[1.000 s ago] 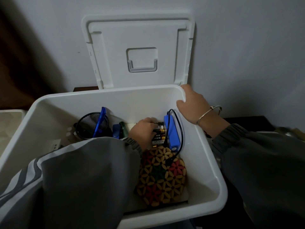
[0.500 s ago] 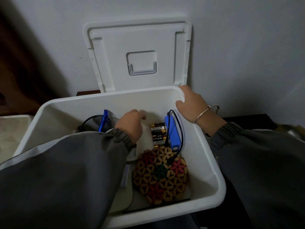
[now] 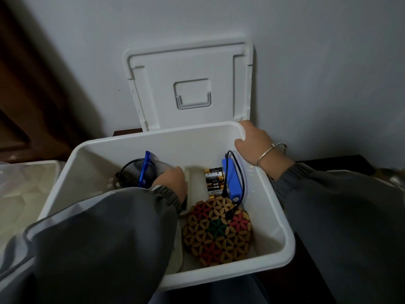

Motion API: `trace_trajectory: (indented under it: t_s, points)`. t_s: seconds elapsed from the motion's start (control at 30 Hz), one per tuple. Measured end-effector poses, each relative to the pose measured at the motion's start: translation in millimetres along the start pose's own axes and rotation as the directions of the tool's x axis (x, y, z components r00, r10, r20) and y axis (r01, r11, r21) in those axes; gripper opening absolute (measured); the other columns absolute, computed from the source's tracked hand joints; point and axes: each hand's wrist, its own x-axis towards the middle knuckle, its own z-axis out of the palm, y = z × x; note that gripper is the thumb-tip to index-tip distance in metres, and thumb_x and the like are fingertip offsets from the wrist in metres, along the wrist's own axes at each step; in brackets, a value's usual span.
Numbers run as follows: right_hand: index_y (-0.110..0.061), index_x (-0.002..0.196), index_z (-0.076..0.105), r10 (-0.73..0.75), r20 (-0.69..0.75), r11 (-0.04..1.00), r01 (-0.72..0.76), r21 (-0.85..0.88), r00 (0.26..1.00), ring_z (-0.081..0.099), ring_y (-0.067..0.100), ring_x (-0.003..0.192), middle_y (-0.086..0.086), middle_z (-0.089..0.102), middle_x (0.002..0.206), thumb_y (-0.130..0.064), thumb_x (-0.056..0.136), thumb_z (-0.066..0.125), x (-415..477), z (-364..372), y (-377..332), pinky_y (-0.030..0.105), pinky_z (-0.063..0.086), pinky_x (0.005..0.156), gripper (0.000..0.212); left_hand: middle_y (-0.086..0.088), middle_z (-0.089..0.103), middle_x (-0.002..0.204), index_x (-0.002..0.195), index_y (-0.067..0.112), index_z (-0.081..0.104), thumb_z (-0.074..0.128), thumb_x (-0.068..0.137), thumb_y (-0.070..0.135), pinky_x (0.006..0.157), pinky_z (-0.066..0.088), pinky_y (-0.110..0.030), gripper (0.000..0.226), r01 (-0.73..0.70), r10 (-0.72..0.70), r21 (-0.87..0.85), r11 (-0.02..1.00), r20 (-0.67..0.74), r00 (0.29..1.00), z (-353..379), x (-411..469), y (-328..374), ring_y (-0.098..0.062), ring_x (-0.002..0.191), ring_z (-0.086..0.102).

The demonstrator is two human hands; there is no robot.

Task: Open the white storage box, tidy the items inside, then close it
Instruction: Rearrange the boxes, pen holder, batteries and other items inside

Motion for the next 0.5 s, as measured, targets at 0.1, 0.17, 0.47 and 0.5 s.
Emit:
trace_trajectory:
  t_s: [0.1,0.17,0.47,0.5]
  points:
    - [-0.015,0.133,0.037,0.002,0.003,1.000,-0.002,-0.004,1.000,0.045,0.015,0.060,0.003,0.050,0.080,-0.016,0.089,0.044,0,0,0,0.027,0.038,0.063,0.044,-0.013,0.056,0.128,0.126,0.005,0.051,0.046,0.097,0.019,0.097,0.045,-0.036,0.032,-0.022,0.028,-0.102,0.995,0.060,0.998,2,15,5,-0.027,0.117,0.055]
    - [-0.014,0.131,0.038,-0.003,-0.001,1.000,0.003,-0.009,1.000,0.043,0.013,0.058,0.000,0.048,0.074,-0.016,0.089,0.044,0,1,0,0.027,0.037,0.063,0.043,-0.013,0.055,0.130,0.125,0.002,0.053,0.047,0.097,0.015,0.099,0.043,-0.034,0.032,0.036,-0.015,-0.236,0.971,0.088,0.996,2,19,7,-0.026,0.120,0.054]
    - [-0.013,0.131,0.039,-0.010,-0.005,1.000,0.010,-0.019,1.000,0.043,0.012,0.057,0.003,0.051,0.076,-0.015,0.088,0.044,1,1,1,0.025,0.033,0.055,0.043,-0.014,0.055,0.126,0.123,0.001,0.050,0.049,0.093,0.006,0.098,0.047,-0.036,0.031,0.154,-0.172,-0.490,0.858,0.007,0.985,7,27,10,-0.028,0.115,0.057]
    - [-0.013,0.130,0.038,-0.011,-0.004,1.000,0.011,-0.023,1.000,0.043,0.013,0.057,0.005,0.052,0.079,-0.015,0.088,0.044,1,1,1,0.026,0.034,0.058,0.043,-0.014,0.055,0.126,0.122,0.001,0.051,0.050,0.093,0.007,0.097,0.047,-0.035,0.030,0.154,-0.170,-0.484,0.861,0.010,0.985,7,27,10,-0.027,0.115,0.057]
